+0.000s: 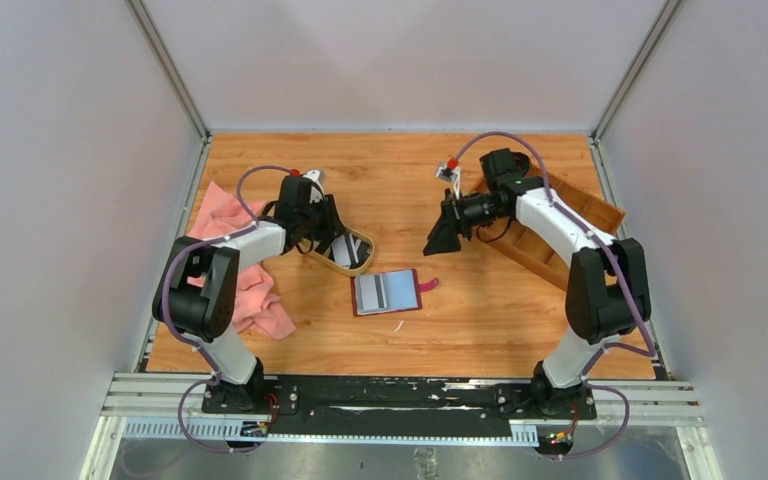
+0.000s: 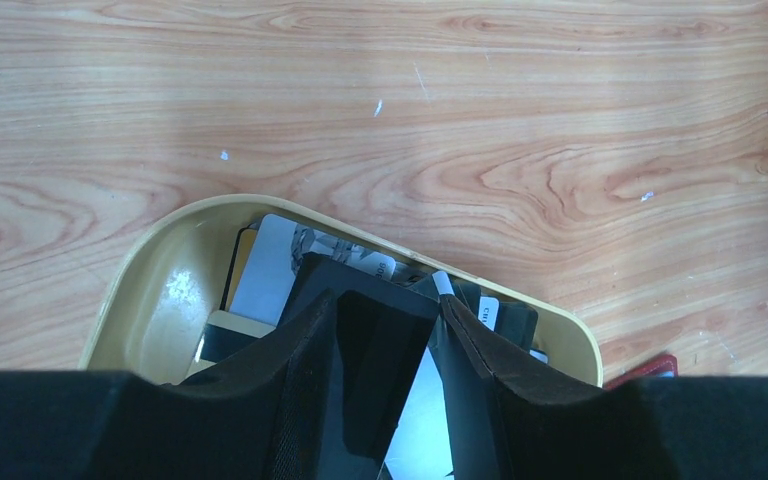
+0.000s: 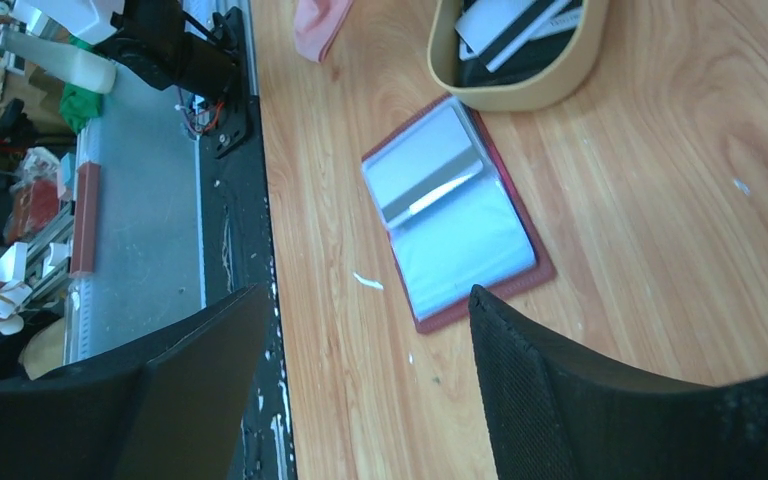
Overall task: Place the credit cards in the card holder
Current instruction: Pick up the credit card from the storage box.
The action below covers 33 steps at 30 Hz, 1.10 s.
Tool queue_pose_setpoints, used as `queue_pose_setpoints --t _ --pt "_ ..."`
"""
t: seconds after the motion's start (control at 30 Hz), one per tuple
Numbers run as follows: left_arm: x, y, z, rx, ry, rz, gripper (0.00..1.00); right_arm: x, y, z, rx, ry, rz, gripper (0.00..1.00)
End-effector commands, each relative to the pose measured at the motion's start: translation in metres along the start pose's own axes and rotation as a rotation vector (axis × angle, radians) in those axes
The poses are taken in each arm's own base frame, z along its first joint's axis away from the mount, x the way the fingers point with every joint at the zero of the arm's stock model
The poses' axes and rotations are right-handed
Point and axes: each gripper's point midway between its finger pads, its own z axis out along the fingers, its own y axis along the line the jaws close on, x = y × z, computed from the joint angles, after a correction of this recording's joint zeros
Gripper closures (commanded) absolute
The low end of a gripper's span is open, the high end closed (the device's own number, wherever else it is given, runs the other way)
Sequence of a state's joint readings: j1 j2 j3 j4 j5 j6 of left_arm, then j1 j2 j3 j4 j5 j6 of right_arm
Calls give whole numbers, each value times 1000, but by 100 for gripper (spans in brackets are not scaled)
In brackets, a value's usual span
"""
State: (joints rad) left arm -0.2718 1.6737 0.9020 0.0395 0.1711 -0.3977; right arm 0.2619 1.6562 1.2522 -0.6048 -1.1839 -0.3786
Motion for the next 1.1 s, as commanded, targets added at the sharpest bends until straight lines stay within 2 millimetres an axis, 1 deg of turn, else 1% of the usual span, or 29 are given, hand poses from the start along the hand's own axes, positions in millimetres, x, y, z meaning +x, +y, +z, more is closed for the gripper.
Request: queue_pose_setpoints --t 0.0,0.07,0.17,0.3,0.37,0.47,0.57,0.67,0.93,1.07 --pt "18 8 -4 6 66 -30 57 -25 4 33 -29 10 26 23" --pt "12 8 -2 20 46 -37 57 -33 4 51 -42 12 55 25" --pt "12 10 -1 31 50 -51 57 -45 1 83 -46 0 139 28" --pt "14 10 0 42 57 -62 57 -55 -8 123 -44 -32 238 34" --pt "14 10 1 48 60 -69 57 -59 -9 139 -50 -40 263 37" --pt "15 9 3 66 67 -81 57 -59 -16 160 -32 -43 325 39" --pt "15 7 4 81 70 -95 57 -57 -24 177 -17 -48 388 41" --pt "14 6 4 92 71 -103 57 -54 -28 191 -15 -48 442 46" --pt "18 10 6 96 84 -128 57 -43 -43 223 46 -40 525 47" --pt "20 11 7 103 90 -147 57 -32 -49 234 113 -9 544 46"
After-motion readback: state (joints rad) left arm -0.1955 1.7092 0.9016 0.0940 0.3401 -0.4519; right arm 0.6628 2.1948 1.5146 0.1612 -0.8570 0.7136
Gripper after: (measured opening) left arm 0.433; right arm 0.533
